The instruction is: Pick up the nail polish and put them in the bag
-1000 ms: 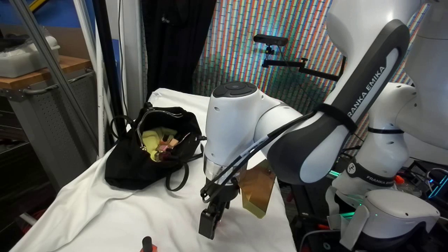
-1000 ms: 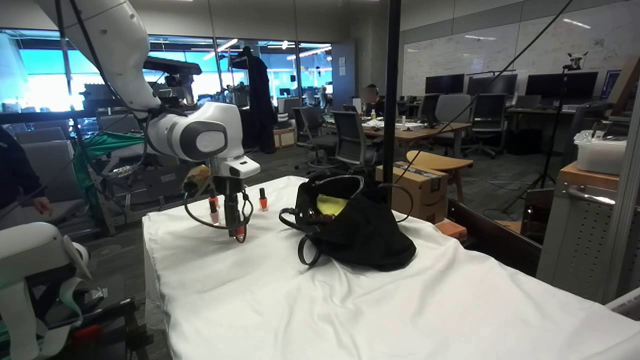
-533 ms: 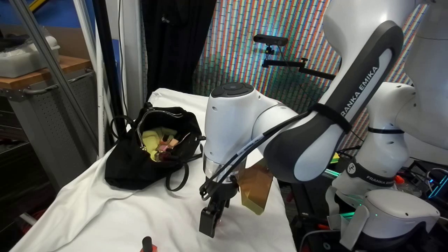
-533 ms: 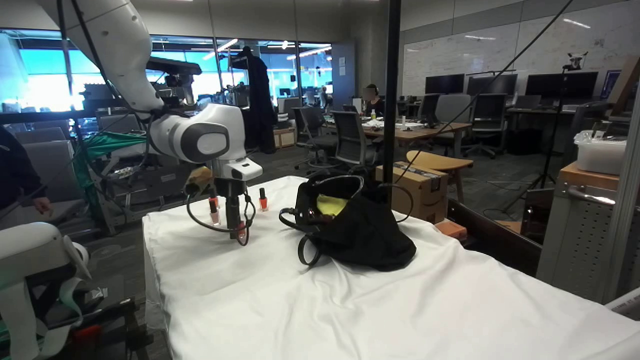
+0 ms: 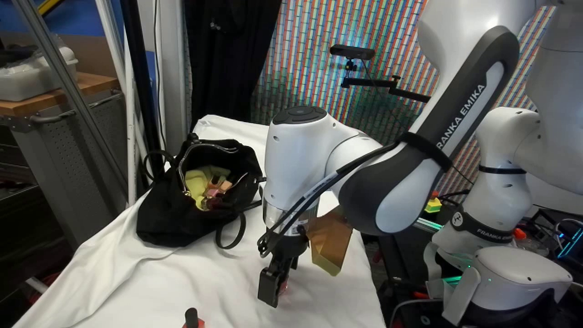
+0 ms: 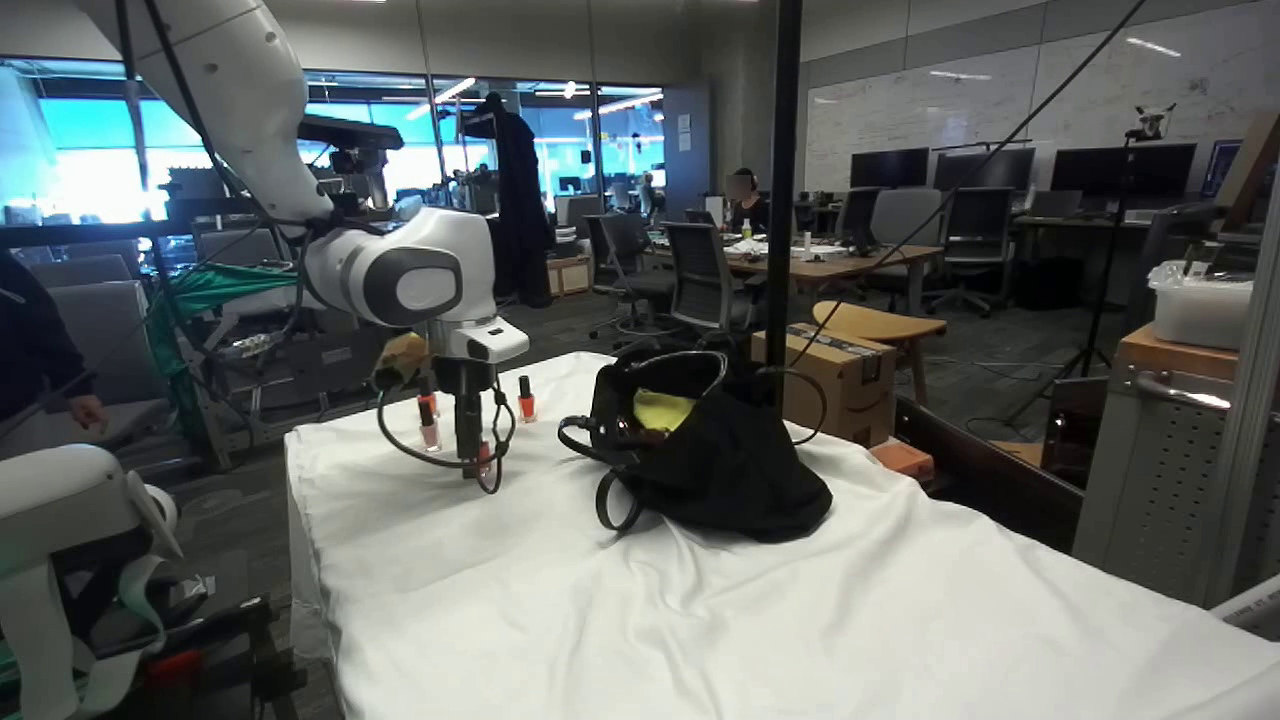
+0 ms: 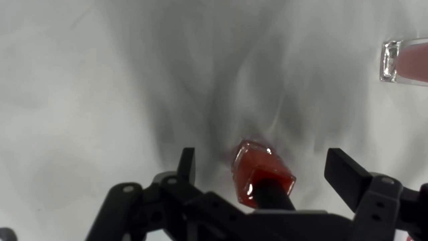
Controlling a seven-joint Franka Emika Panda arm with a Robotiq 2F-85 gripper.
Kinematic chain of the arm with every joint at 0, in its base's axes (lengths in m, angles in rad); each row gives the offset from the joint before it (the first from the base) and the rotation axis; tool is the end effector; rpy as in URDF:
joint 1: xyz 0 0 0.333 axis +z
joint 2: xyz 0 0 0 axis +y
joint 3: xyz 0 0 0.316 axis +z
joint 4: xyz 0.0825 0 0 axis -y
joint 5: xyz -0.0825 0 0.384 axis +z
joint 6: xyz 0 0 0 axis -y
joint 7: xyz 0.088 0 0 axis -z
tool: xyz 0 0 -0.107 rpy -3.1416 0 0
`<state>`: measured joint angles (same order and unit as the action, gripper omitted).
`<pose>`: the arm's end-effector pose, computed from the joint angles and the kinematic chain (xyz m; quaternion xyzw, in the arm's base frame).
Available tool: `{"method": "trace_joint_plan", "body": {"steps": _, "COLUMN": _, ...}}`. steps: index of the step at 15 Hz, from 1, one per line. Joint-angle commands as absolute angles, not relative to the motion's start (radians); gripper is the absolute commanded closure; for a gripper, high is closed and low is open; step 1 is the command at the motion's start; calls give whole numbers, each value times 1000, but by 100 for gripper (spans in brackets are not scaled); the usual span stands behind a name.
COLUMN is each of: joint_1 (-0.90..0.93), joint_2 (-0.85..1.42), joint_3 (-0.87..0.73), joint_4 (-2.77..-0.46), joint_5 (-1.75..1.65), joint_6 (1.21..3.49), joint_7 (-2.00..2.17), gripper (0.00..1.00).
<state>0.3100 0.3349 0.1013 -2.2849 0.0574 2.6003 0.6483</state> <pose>0.4865 0.2123 0.2047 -0.9889 0.1453 0.0238 0.0222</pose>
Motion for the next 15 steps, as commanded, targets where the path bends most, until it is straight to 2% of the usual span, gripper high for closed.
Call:
{"method": "trace_joint_plan", "body": {"steps": 1, "joint_1": 301, "joint_2": 349, "joint_3": 107, "joint_4": -2267, "joint_5": 78, "joint_6": 2600, "joint_7": 638, "gripper": 0}}
{"method": "trace_joint_plan", "body": {"steps": 9, "joint_1": 322, "joint_2": 366, "joint_3": 83, "joint_4": -2242, "joint_5": 53, "joint_6": 2588, "joint_7": 711, "gripper": 2}}
{"method": "trace_joint_plan", "body": {"steps": 10, "joint_1": 325, "joint_2": 369, "joint_3": 81, "joint_4": -2238, "joint_5": 50, "joint_6": 2587, "joint_7": 724, "gripper": 9}}
{"method": "trace_joint_plan", "body": {"steps": 11, "joint_1": 328, "joint_2": 372, "joint_3": 77, "joint_4": -2233, "joint_5": 45, "joint_6": 2589, "joint_7": 741, "gripper": 9}}
{"method": "trace_joint_plan", "body": {"steps": 14, "joint_1": 335, "joint_2": 386, "joint_3": 72, "joint_4": -2209, "joint_5": 35, "joint_6": 2578, "joint_7": 778, "gripper": 35}}
{"method": "trace_joint_plan", "body": {"steps": 15, "joint_1": 335, "joint_2": 389, "joint_3": 73, "joint_4": -2204, "joint_5": 34, "joint_6": 2575, "joint_7": 783, "gripper": 40}}
